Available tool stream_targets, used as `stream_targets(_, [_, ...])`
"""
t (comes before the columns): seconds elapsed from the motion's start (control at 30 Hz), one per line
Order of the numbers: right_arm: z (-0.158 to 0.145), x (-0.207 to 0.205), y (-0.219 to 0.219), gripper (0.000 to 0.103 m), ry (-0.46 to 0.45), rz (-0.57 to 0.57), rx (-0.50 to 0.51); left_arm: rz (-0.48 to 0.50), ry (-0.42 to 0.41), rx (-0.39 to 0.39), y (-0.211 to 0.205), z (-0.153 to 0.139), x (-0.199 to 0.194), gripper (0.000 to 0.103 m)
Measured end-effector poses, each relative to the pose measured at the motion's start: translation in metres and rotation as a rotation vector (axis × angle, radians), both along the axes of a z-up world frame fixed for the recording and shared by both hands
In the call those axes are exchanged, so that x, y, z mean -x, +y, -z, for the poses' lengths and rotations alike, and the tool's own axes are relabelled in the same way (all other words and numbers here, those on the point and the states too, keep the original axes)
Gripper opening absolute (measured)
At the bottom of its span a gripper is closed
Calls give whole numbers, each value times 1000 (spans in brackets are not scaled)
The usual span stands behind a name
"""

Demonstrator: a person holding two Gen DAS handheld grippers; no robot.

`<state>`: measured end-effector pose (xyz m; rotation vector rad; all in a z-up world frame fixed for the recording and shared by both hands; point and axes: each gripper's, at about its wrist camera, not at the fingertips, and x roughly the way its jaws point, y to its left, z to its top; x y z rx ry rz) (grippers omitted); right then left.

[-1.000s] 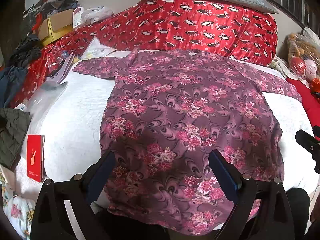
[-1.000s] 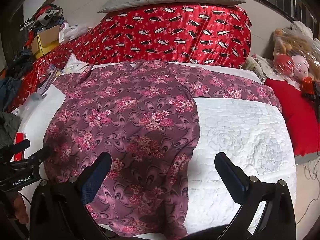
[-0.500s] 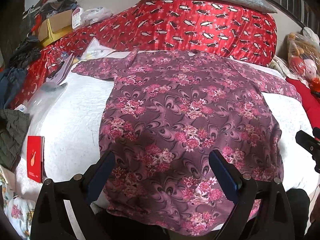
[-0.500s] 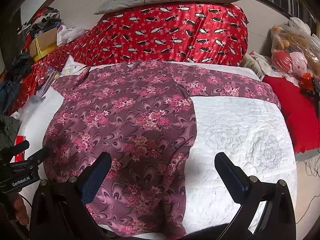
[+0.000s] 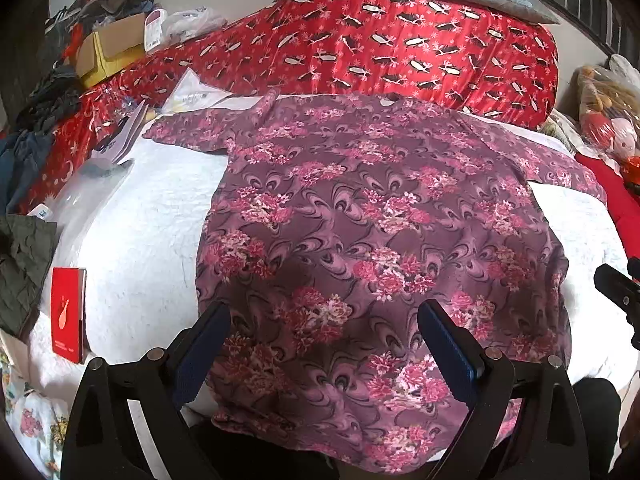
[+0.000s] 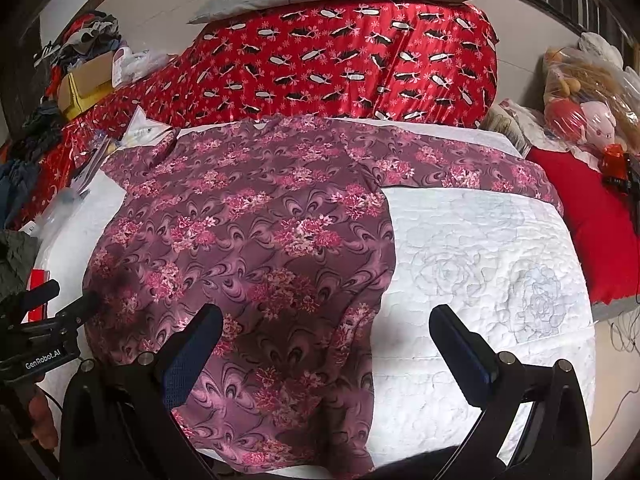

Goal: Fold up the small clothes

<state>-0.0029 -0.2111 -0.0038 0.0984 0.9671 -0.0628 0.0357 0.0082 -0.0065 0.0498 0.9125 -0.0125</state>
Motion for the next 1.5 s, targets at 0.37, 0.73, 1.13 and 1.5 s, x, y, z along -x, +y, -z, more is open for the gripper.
stream_targets(0.37, [4, 0, 1, 103, 6, 1, 4, -4, 5, -1, 0, 4, -2, 95])
stream_targets(0.73, [14, -3, -20, 103, 29, 71, -18, -72, 90, 51, 36, 19, -29, 95])
stream_targets(1.13, [76, -7, -55, 90, 213, 108, -170, -215, 317, 184, 117, 70, -73, 93])
stream_targets(1.5, [91, 6, -49, 4, 300, 34, -280, -78, 323, 294, 120, 74, -78, 6])
